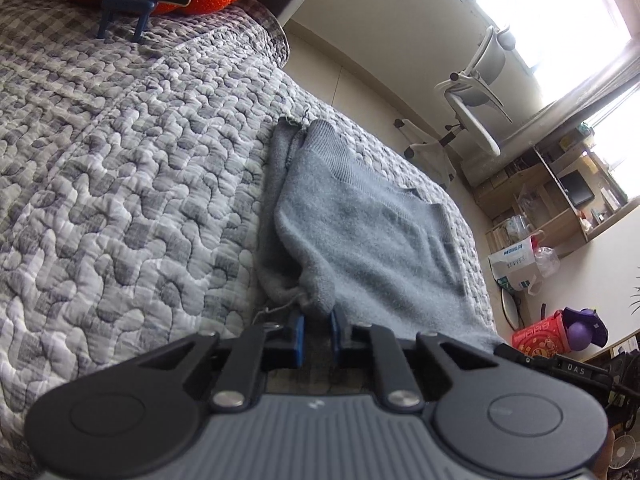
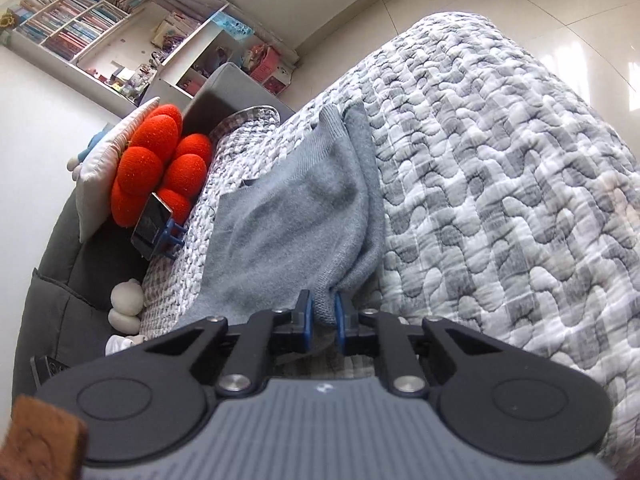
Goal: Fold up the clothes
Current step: 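Close both grippers on the folded edge of the sweater, then lift the folded edge with both grippers and fold it over the sweater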
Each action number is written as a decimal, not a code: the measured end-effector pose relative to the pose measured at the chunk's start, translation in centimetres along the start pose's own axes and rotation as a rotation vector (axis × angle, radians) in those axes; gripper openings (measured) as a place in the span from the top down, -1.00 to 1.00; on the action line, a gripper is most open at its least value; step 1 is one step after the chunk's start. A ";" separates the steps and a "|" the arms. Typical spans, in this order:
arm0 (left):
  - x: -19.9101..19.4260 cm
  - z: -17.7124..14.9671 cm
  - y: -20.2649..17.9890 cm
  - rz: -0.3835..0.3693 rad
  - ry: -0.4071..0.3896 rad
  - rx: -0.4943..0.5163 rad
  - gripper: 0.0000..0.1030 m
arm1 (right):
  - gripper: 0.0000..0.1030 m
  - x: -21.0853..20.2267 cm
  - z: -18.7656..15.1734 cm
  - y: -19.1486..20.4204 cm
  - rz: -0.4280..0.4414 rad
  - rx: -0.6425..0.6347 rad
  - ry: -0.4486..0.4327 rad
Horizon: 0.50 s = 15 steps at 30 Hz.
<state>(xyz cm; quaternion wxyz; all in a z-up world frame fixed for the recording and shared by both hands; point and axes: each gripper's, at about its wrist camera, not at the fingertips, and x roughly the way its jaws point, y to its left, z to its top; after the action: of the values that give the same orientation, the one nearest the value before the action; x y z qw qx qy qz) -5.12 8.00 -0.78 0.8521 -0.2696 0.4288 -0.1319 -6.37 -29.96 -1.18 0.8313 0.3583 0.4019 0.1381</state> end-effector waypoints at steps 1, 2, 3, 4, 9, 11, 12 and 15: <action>0.0 0.3 -0.2 -0.004 -0.005 -0.007 0.77 | 0.73 0.0 0.2 0.2 0.006 0.006 -0.010; 0.0 0.6 -0.3 -0.006 -0.011 -0.013 0.77 | 0.73 0.1 0.5 0.4 0.010 0.011 -0.020; 0.0 0.9 -0.5 -0.008 -0.017 -0.018 0.78 | 0.73 0.3 0.8 0.6 0.015 0.017 -0.029; -0.1 1.2 -0.7 -0.008 -0.023 -0.020 0.78 | 0.73 0.3 1.1 0.8 0.019 0.022 -0.037; 0.1 2.9 -1.1 -0.006 -0.041 -0.039 0.80 | 0.73 0.7 2.9 1.7 0.034 0.043 -0.078; 0.5 4.0 -1.3 0.002 -0.043 -0.049 0.80 | 0.73 1.1 3.9 2.0 0.037 0.052 -0.090; 0.7 4.6 -1.5 0.006 -0.044 -0.054 0.80 | 0.74 1.3 4.4 2.1 0.038 0.056 -0.095; 1.4 6.3 -1.7 0.025 -0.040 -0.072 0.80 | 0.74 2.0 5.9 2.6 0.039 0.066 -0.110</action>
<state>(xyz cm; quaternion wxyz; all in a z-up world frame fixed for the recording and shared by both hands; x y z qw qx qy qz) 0.78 8.17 2.39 0.8519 -0.2974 0.4193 -0.1003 -0.37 -29.96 1.98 0.8369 0.4004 0.3530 0.1213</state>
